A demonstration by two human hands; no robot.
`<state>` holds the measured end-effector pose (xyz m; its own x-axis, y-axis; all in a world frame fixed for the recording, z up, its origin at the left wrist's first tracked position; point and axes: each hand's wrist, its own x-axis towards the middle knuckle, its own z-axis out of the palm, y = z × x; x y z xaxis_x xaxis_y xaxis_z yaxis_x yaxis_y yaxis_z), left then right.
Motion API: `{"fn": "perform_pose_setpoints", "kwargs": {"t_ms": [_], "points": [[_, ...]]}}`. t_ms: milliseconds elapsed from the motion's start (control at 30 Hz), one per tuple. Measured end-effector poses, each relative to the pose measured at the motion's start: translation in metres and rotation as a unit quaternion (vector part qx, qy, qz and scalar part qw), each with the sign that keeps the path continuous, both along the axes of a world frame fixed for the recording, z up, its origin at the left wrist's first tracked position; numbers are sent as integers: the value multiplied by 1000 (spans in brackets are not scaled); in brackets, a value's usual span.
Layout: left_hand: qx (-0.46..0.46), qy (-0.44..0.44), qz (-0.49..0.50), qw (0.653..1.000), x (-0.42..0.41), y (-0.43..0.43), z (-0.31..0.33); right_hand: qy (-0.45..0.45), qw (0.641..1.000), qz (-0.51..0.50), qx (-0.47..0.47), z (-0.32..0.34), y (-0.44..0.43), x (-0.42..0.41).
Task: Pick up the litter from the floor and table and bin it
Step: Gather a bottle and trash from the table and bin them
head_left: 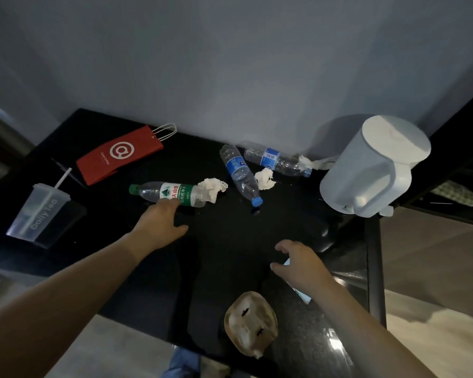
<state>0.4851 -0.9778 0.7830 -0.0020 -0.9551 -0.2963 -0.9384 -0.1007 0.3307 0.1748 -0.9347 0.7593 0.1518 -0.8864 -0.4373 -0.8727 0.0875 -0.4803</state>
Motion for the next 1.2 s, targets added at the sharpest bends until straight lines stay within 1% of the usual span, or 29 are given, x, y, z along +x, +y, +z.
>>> {"fn": "perform_pose_setpoints", "kwargs": {"t_ms": [100, 200, 333, 433, 533, 600, 633, 700, 733, 767, 933, 1067, 1200], "points": [[-6, -27, -12, 1000, 16, -30, -17, 4, 1000, -5, 4, -1, -9, 15], [-2, -38, -18, 999, 35, -58, -36, -10, 1000, -21, 12, -5, -16, 31], [19, -93, -72, 993, 57, -84, -61, -30, 998, -56, 12, -15, -21, 52], [18, -131, -87, 987, 62, -98, -74, -35, 997, -72, 16, -22, -26, 67], [12, -196, -100, 975, 62, -100, -80, -22, 997, -68, 21, -28, -37, 82], [44, -212, -107, 970, 65, -94, -85, -12, 998, -60, 22, -30, -47, 92], [76, -191, -96, 974, 68, -88, -89, -10, 998, -56, 20, -30, -53, 97], [156, -91, -22, 983, 75, -71, -94, -9, 999, -48, 13, -30, -65, 107], [172, -47, 17, 984, 78, -59, -96, -8, 999, -42, 8, -30, -72, 112], [168, -21, 41, 985, 81, -47, -99, -5, 999, -35, 3, -29, -78, 117], [136, 41, 101, 985, 87, -18, -105, 10, 1000, -4, -25, -32, -119, 149], [133, 52, 105, 984, 89, -19, -109, 73, 993, 72, -62, -48, -150, 178], [118, 59, 108, 985, 91, -19, -114, 117, 986, 115, -42, -67, -173, 195]]}}
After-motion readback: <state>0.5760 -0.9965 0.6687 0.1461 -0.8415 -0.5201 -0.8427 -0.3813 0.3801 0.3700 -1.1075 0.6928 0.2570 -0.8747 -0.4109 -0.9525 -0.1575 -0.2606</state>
